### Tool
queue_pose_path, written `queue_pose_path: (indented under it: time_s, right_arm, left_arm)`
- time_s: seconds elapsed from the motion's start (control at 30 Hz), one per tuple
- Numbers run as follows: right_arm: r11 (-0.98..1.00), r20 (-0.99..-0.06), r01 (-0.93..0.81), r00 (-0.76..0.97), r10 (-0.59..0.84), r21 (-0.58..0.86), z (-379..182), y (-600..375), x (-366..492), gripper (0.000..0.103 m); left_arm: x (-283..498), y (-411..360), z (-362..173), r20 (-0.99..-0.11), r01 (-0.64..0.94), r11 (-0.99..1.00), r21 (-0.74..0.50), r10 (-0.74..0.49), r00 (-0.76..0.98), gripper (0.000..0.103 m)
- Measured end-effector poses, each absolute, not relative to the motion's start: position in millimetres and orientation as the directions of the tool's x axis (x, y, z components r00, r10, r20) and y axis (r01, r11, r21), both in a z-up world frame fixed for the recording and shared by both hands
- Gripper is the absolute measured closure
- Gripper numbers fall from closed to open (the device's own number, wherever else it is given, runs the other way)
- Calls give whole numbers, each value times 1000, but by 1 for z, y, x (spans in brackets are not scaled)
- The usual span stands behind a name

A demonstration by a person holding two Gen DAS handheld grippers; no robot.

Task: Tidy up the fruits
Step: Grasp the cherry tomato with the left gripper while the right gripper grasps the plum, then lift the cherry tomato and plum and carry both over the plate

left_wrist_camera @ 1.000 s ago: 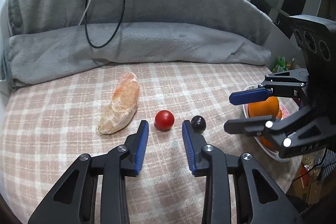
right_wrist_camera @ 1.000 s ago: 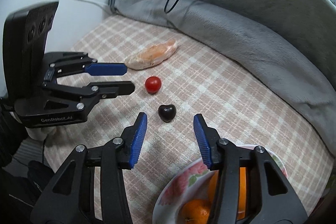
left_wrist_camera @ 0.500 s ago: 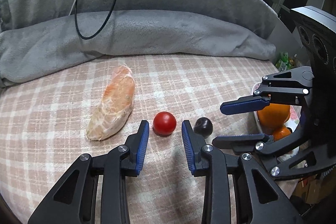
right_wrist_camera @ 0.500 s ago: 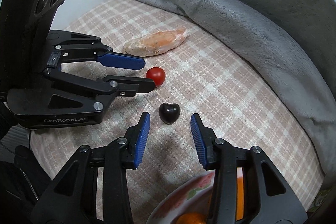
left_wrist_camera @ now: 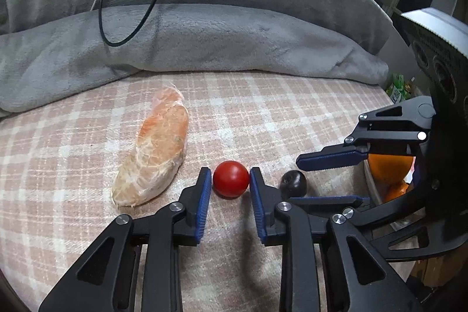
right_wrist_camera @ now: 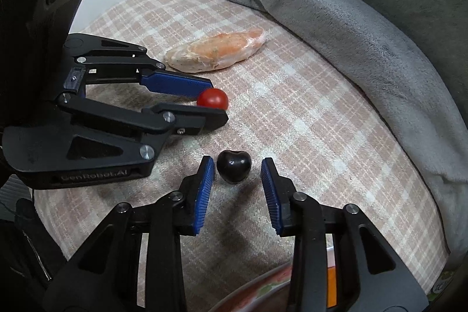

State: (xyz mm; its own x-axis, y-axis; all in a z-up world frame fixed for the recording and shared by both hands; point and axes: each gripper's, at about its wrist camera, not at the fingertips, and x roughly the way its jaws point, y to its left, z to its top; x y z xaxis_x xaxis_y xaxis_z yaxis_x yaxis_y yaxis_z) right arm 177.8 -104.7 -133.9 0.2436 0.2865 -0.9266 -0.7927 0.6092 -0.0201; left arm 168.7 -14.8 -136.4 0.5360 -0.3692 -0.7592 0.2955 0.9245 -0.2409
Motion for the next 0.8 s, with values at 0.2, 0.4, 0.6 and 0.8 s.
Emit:
queue_pose_path:
  time_s: [0.2, 0.4, 0.6, 0.8]
  right_arm:
    - [604, -930, -797, 230, 285, -12, -137, -101, 179, 72]
    - [600, -931, -800, 223, 288, -6, -141, -92, 181, 78]
    - [610, -928, -792, 219, 301, 11, -140, -93, 180, 78]
    - [627, -914, -778, 224, 337, 41, -132, -106, 173, 78]
  left_arm:
    - [169, -10, -136, -756, 296, 923, -245, -373, 539, 80]
    - [169, -10, -134, -756, 292, 924, -245, -371, 540, 80]
    - [166, -4, -131, -754, 275, 930, -244, -361, 549, 80]
    - [155, 1, -126, -749, 267, 932, -243, -356, 560, 80]
